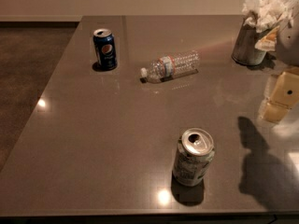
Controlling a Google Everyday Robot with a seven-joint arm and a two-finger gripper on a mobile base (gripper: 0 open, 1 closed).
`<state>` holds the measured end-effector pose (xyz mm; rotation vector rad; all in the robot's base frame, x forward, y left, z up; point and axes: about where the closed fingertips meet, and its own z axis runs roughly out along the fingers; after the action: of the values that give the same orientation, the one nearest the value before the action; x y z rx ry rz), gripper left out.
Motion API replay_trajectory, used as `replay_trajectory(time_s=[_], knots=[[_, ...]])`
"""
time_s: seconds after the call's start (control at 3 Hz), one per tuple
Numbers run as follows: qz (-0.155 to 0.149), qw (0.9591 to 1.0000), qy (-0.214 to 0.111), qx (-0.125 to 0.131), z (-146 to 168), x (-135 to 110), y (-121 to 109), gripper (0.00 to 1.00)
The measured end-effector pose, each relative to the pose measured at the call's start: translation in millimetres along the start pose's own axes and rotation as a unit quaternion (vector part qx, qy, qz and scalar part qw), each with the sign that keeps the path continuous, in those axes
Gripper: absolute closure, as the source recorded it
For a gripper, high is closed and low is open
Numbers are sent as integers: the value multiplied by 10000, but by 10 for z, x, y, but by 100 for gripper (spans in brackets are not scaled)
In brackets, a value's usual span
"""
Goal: Knock 7up can over
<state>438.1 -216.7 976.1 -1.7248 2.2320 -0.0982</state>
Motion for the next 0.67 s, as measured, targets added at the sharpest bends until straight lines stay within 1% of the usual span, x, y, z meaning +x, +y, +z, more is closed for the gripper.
replay_trajectory(time_s=[0.33,0.67], knots=[[0,10000,0,1,0,0,0,0],[67,9999,-66,-123,15,9,-31,0]])
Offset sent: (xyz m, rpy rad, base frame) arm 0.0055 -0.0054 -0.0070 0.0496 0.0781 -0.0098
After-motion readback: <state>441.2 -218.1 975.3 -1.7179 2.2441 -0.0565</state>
